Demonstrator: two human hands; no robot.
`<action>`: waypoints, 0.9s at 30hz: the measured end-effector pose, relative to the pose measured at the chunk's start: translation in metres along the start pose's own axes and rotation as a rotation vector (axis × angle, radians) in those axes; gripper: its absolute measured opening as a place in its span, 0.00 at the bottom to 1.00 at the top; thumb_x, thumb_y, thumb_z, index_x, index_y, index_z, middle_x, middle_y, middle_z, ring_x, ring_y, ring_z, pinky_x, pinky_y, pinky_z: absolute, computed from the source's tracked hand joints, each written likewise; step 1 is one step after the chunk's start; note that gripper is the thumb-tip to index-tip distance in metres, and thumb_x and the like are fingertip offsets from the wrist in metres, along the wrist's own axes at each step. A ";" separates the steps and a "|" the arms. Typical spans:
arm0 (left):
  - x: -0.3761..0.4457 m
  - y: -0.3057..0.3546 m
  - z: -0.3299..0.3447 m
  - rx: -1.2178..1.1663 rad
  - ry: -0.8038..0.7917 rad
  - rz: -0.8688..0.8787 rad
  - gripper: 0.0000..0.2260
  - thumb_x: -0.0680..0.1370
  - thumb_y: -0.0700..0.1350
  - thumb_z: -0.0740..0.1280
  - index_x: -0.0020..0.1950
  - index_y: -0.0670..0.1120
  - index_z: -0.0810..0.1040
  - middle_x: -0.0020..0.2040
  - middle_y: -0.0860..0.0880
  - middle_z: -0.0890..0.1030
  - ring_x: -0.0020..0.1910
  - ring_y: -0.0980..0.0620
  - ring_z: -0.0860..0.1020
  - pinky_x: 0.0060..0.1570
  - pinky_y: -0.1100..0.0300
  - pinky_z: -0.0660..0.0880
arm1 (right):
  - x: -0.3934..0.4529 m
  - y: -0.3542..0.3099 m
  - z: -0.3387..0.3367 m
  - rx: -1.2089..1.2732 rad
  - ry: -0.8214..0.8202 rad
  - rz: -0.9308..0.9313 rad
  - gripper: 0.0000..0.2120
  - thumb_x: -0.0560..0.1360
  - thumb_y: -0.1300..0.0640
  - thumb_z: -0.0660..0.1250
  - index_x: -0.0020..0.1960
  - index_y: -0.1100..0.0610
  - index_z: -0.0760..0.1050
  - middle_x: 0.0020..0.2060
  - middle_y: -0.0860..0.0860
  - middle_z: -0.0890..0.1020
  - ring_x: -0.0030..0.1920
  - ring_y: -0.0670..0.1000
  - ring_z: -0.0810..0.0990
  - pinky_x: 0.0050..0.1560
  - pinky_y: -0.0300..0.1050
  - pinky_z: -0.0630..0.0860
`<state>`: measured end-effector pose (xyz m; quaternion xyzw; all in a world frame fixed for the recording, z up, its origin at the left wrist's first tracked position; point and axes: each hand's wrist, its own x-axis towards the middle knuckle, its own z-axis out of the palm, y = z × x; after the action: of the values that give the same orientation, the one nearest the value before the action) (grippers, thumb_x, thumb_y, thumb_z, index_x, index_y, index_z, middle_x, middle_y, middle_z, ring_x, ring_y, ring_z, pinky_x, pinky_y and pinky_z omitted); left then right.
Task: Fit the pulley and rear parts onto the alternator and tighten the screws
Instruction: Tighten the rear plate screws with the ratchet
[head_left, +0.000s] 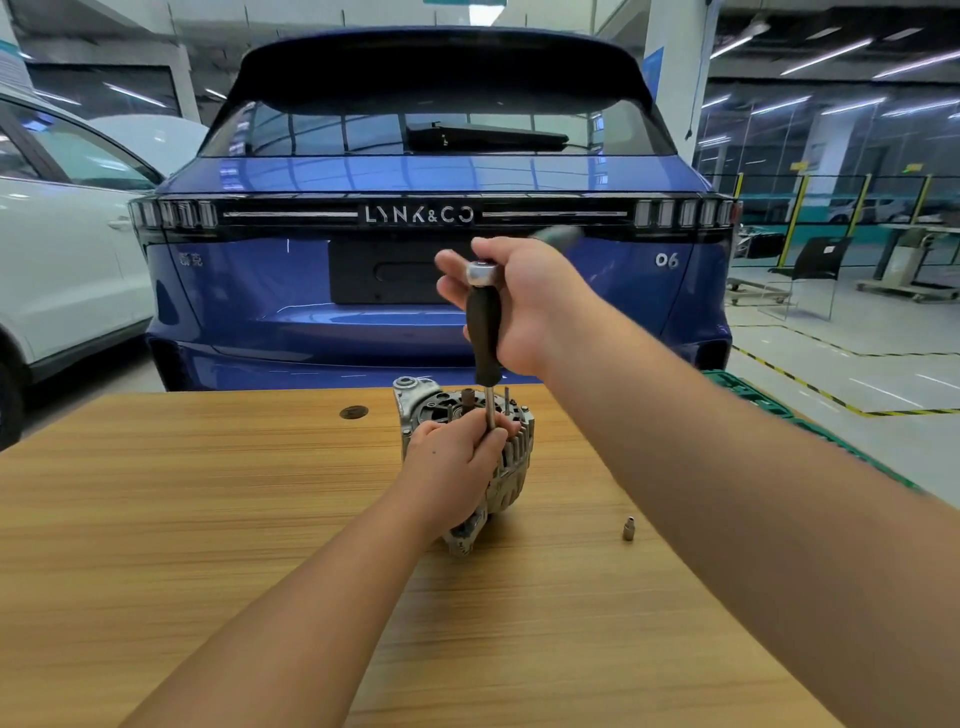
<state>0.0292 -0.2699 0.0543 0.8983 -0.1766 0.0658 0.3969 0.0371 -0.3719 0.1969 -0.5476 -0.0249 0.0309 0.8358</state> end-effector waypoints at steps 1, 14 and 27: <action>0.000 0.000 0.000 -0.001 -0.003 -0.003 0.11 0.85 0.53 0.55 0.59 0.62 0.76 0.49 0.61 0.78 0.60 0.45 0.73 0.66 0.40 0.69 | 0.002 0.006 0.000 0.081 0.066 -0.051 0.05 0.81 0.56 0.65 0.50 0.58 0.77 0.43 0.52 0.85 0.46 0.52 0.83 0.46 0.47 0.74; 0.002 -0.003 0.002 0.017 0.042 0.039 0.12 0.85 0.52 0.55 0.61 0.60 0.77 0.45 0.64 0.75 0.56 0.47 0.71 0.65 0.42 0.68 | 0.001 0.025 -0.024 -1.572 0.087 -1.204 0.15 0.83 0.56 0.61 0.66 0.59 0.77 0.56 0.55 0.81 0.53 0.59 0.78 0.48 0.56 0.77; 0.003 -0.005 0.007 0.062 0.058 0.080 0.11 0.85 0.53 0.54 0.61 0.61 0.75 0.41 0.65 0.73 0.43 0.74 0.58 0.61 0.52 0.62 | -0.009 -0.027 0.000 -1.775 0.007 -0.586 0.16 0.84 0.52 0.56 0.41 0.57 0.73 0.33 0.51 0.76 0.36 0.54 0.74 0.33 0.44 0.68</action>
<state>0.0343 -0.2727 0.0468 0.9001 -0.1989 0.1131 0.3707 0.0287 -0.3831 0.2212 -0.9575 -0.1742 -0.2130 0.0864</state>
